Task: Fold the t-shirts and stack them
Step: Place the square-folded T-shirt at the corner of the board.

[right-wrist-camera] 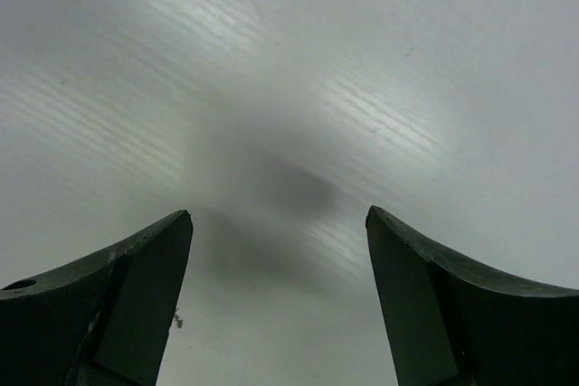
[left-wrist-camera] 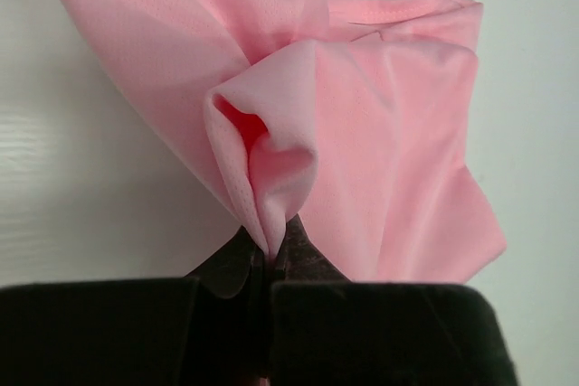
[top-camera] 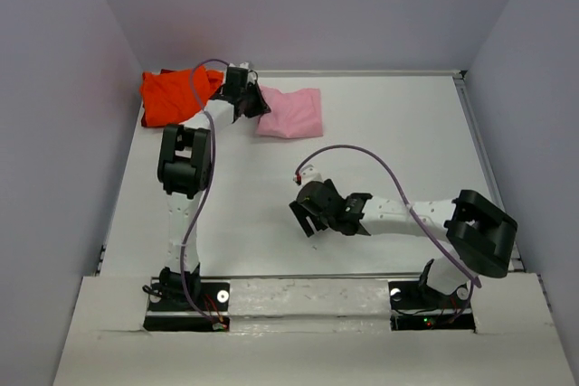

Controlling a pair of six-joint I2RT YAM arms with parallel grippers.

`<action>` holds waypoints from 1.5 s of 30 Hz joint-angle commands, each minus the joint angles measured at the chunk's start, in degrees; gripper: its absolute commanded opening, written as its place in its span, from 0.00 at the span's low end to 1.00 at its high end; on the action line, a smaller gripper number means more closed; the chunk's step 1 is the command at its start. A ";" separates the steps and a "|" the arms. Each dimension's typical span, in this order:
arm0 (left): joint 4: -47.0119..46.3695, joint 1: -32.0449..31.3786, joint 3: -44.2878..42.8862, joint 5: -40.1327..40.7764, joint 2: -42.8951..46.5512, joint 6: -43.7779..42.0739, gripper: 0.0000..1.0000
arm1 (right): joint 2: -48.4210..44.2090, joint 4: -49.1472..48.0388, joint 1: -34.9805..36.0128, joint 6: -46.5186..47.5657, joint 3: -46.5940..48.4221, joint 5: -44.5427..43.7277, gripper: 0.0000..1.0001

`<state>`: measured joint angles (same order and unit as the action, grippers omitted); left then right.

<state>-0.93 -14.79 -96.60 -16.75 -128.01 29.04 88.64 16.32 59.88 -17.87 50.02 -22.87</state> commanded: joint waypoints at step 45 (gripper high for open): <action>23.78 6.96 -36.91 14.73 0.74 -20.69 0.00 | 10.06 -12.10 9.91 -6.39 -2.03 5.65 0.82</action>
<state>23.86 -7.55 -131.20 -1.89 -132.53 9.43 95.31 3.92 68.99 -23.62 47.81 -19.07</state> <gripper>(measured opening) 0.073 0.828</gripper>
